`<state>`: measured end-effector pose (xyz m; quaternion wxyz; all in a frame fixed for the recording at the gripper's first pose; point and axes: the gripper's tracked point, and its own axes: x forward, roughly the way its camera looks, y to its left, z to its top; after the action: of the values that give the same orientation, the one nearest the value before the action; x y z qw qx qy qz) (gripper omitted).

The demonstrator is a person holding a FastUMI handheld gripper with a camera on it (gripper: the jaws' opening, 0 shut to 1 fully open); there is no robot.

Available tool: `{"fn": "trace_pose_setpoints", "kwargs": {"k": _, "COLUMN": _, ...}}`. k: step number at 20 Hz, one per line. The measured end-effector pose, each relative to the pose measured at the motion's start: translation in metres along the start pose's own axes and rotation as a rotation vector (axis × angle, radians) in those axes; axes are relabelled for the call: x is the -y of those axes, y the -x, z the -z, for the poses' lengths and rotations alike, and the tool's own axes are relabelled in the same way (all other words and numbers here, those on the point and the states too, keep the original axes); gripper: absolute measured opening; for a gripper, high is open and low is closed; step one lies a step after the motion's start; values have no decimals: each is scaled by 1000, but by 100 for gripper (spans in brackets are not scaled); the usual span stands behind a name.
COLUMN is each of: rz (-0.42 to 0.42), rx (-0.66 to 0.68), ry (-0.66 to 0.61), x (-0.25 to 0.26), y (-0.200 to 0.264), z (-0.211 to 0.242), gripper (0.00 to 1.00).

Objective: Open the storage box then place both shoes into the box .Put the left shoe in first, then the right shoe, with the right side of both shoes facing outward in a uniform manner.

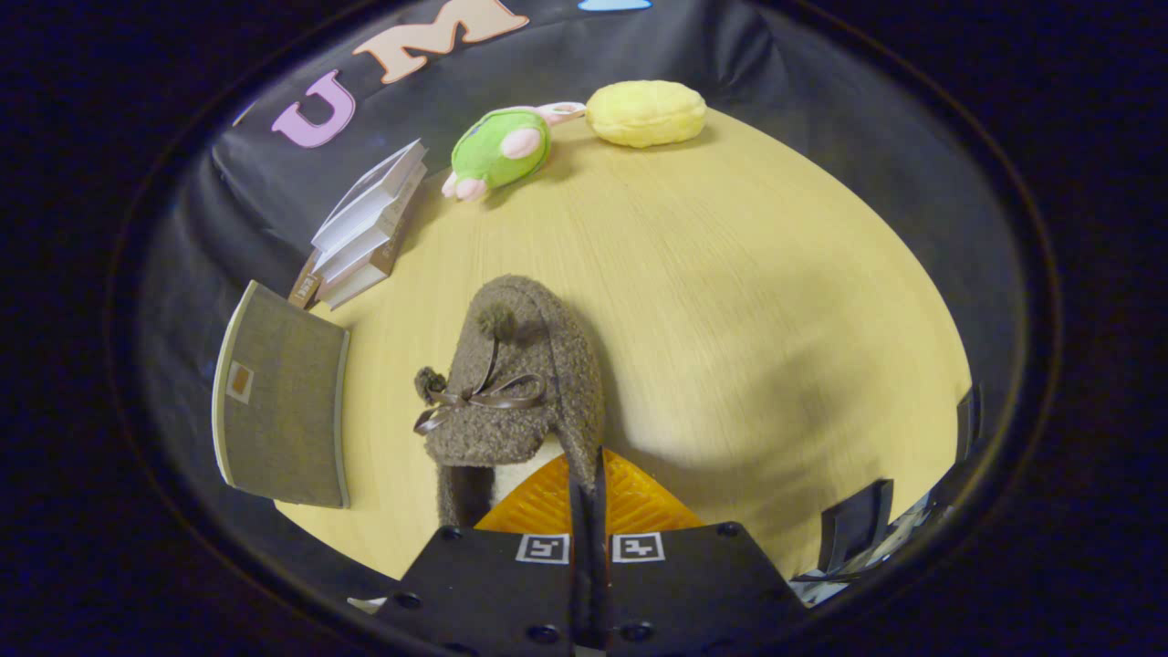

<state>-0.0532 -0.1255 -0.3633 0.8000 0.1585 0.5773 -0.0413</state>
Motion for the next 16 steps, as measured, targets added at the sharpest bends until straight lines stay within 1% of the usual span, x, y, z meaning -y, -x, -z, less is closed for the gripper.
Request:
{"fn": "trace_pose_setpoints", "kwargs": {"k": 5, "rz": -47, "rx": 25, "ry": -78, "x": -31, "y": 29, "z": -5, "gripper": 4}}
{"fn": "trace_pose_setpoints", "kwargs": {"k": 8, "rz": -76, "rx": 50, "ry": -72, "x": -63, "y": 45, "z": -14, "gripper": 4}}
{"fn": "trace_pose_setpoints", "kwargs": {"k": 13, "rz": -158, "rx": 70, "ry": -96, "x": -130, "y": 66, "z": -26, "gripper": 3}}
{"fn": "trace_pose_setpoints", "kwargs": {"k": 16, "rz": -159, "rx": 89, "ry": -61, "x": -162, "y": 74, "z": -30, "gripper": 4}}
